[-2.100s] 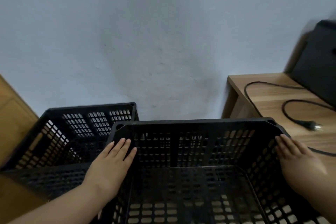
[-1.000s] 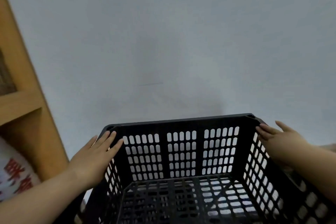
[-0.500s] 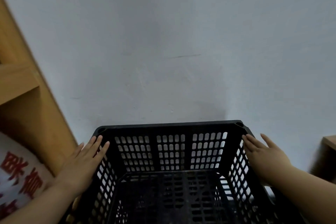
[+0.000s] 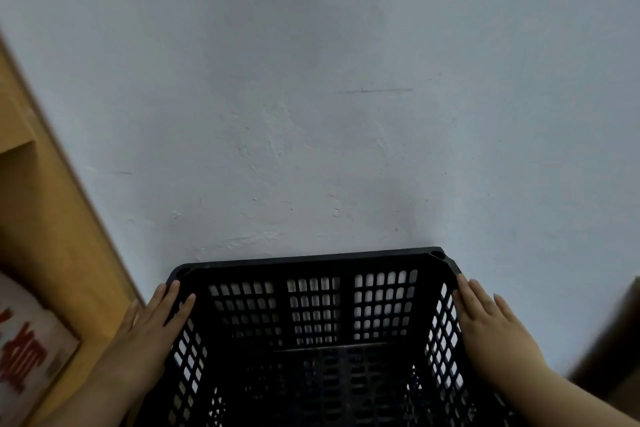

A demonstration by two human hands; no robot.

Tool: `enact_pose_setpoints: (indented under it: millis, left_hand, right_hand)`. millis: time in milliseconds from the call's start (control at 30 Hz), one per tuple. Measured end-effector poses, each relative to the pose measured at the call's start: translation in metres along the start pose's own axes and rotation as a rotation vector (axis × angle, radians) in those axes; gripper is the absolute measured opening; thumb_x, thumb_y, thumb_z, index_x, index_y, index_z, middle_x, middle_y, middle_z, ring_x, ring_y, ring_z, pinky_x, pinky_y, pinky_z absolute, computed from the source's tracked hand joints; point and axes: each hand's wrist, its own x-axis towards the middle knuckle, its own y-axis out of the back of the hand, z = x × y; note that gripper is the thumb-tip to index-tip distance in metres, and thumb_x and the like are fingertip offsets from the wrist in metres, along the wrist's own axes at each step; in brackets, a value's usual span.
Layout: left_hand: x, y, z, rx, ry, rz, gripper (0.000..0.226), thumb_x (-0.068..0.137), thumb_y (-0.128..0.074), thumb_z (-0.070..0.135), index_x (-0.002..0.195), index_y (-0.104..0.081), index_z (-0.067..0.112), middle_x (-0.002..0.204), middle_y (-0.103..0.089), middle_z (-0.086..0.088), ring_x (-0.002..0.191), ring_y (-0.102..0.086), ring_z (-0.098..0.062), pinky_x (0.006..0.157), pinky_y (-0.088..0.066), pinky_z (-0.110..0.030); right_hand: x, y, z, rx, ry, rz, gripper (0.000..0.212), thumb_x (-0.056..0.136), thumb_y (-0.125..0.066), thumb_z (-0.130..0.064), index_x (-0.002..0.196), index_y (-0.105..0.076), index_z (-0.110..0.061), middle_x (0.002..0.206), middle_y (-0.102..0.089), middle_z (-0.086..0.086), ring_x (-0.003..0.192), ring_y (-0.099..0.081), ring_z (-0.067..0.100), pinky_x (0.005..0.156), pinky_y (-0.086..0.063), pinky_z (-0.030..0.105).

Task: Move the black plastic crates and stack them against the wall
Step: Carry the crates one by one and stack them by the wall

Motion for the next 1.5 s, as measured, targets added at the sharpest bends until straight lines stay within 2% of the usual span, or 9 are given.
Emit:
enact_pose_setpoints:
  millis: [167, 367, 500, 533, 667, 733, 800, 867, 1500]
  left_hand:
    - [0.009, -0.008, -0.003, -0.065, 0.007, 0.032, 0.092, 0.08, -0.045, -0.003, 0.132, 0.03, 0.01, 0.14, 0.039, -0.001, 0.129, 0.033, -0.013, 0.115, 0.004, -0.042]
    - [0.008, -0.016, -0.005, 0.008, -0.015, 0.062, 0.089, 0.081, -0.045, 0.0, 0.132, 0.028, 0.009, 0.139, 0.038, -0.001, 0.13, 0.031, -0.013, 0.111, 0.012, -0.034]
    - [0.011, -0.028, -0.016, 0.071, -0.071, 0.114, 0.119, 0.034, -0.081, 0.006, 0.14, -0.026, 0.009, 0.149, -0.031, -0.015, 0.139, -0.022, -0.02, 0.11, -0.004, -0.035]
    - [0.009, -0.026, -0.016, 0.087, -0.08, 0.122, 0.121, 0.032, -0.083, 0.007, 0.14, -0.028, 0.011, 0.148, -0.033, -0.015, 0.138, -0.022, -0.019, 0.112, -0.003, -0.035]
    - [-0.006, -0.021, -0.004, 0.066, 0.024, 0.093, 0.096, 0.084, -0.05, 0.019, 0.132, 0.033, 0.021, 0.142, 0.035, -0.002, 0.141, 0.02, -0.016, 0.115, 0.002, -0.035]
    - [-0.009, -0.025, -0.004, 0.058, 0.035, 0.105, 0.094, 0.086, -0.047, 0.018, 0.136, 0.033, 0.021, 0.142, 0.036, 0.0, 0.143, 0.018, -0.018, 0.116, -0.003, -0.035]
    - [-0.018, -0.026, -0.006, 0.041, 0.048, 0.083, 0.092, 0.087, -0.046, 0.014, 0.14, 0.029, 0.022, 0.147, 0.032, -0.001, 0.144, 0.016, -0.018, 0.116, -0.005, -0.035]
    - [-0.026, -0.025, -0.005, 0.024, 0.064, 0.091, 0.087, 0.091, -0.044, 0.015, 0.141, 0.027, 0.02, 0.154, 0.026, -0.005, 0.144, 0.013, -0.019, 0.116, -0.007, -0.034]
    - [-0.027, -0.035, -0.012, -0.003, 0.051, 0.063, 0.108, 0.079, -0.061, -0.005, 0.144, 0.023, 0.018, 0.153, 0.026, -0.015, 0.144, 0.011, -0.029, 0.118, -0.014, -0.035]
  right_hand:
    - [0.001, -0.005, -0.003, 0.001, -0.056, -0.056, 0.085, 0.031, -0.079, -0.003, 0.114, -0.063, 0.006, 0.158, 0.013, 0.006, 0.132, -0.028, 0.034, 0.105, -0.014, 0.043]
    - [-0.001, -0.007, -0.004, -0.021, -0.049, -0.086, 0.084, 0.032, -0.08, -0.003, 0.114, -0.063, 0.005, 0.158, 0.012, 0.006, 0.124, -0.035, 0.034, 0.1, -0.019, 0.045]
    - [0.0, 0.005, -0.007, -0.036, -0.038, -0.116, 0.087, 0.031, -0.083, -0.008, 0.114, -0.061, 0.009, 0.158, 0.013, 0.009, 0.147, 0.007, 0.025, 0.115, 0.008, 0.038]
    - [-0.001, 0.008, -0.007, -0.038, -0.033, -0.13, 0.088, 0.032, -0.084, -0.01, 0.114, -0.061, 0.009, 0.158, 0.014, 0.009, 0.146, 0.013, 0.022, 0.115, 0.011, 0.037]
    - [-0.001, 0.026, -0.011, -0.062, -0.053, -0.18, 0.09, 0.036, -0.086, -0.014, 0.119, -0.059, 0.007, 0.157, 0.018, 0.007, 0.145, 0.016, 0.018, 0.115, 0.007, 0.041]
    - [-0.004, 0.041, -0.021, -0.093, -0.096, -0.283, 0.087, 0.063, -0.076, -0.02, 0.137, -0.038, 0.005, 0.152, 0.03, 0.002, 0.142, 0.021, 0.015, 0.116, -0.003, 0.044]
    - [-0.012, 0.054, -0.025, -0.099, -0.156, -0.363, 0.072, 0.092, -0.041, -0.021, 0.148, 0.0, -0.003, 0.147, 0.037, 0.006, 0.143, 0.021, 0.018, 0.117, -0.003, 0.043]
    - [-0.017, 0.064, -0.03, -0.067, -0.238, -0.465, 0.066, 0.096, -0.027, -0.019, 0.147, 0.012, -0.007, 0.154, 0.028, 0.007, 0.146, 0.013, 0.021, 0.118, -0.003, 0.043]
    - [-0.044, 0.077, -0.04, 0.097, -0.339, -0.488, 0.063, 0.094, -0.025, 0.0, 0.149, 0.006, -0.006, 0.157, 0.013, 0.019, 0.146, -0.002, 0.034, 0.118, -0.015, 0.04]
